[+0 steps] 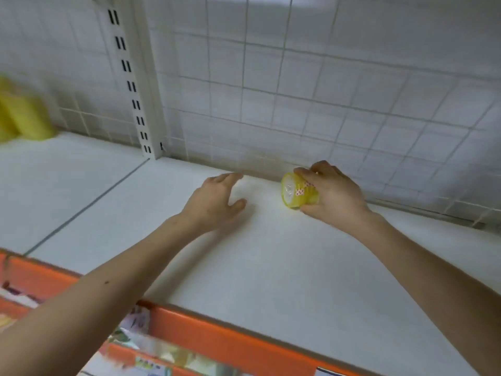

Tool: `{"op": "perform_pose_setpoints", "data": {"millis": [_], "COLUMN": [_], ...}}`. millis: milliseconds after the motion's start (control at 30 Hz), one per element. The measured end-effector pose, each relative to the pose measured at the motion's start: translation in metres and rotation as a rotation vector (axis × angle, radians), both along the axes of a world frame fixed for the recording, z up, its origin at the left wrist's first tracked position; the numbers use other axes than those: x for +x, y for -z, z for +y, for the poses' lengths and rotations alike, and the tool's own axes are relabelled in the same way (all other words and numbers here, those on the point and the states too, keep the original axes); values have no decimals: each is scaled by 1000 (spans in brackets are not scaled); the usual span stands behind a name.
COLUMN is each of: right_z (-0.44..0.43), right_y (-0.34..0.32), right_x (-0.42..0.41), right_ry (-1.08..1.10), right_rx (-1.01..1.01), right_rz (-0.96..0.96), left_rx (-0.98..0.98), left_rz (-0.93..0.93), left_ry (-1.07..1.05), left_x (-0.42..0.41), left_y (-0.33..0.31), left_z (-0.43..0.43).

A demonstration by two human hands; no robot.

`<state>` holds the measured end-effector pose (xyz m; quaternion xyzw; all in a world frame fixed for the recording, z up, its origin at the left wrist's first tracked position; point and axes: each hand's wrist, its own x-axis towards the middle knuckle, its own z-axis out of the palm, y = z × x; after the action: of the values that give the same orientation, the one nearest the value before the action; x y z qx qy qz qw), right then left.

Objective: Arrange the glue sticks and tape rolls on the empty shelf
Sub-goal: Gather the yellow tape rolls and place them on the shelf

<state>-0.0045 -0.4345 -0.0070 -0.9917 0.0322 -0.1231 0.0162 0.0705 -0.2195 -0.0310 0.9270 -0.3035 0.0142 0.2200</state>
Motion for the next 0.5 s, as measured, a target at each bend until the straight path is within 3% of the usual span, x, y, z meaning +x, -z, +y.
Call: {"op": "perform_pose_setpoints", "data": {"millis": [233, 500], "right_z": [134, 297], "right_y": [-4, 5], "right_x": [51, 91], "right_ry": [-179, -126], "right_rx": [13, 98], "right_rz": [-32, -79], "left_rx": [-13, 6], "left_rz": [-16, -29], "left_ry": [-174, -175], "left_x": [15, 40], "left_y": [0, -5], "left_z": [135, 302]}}
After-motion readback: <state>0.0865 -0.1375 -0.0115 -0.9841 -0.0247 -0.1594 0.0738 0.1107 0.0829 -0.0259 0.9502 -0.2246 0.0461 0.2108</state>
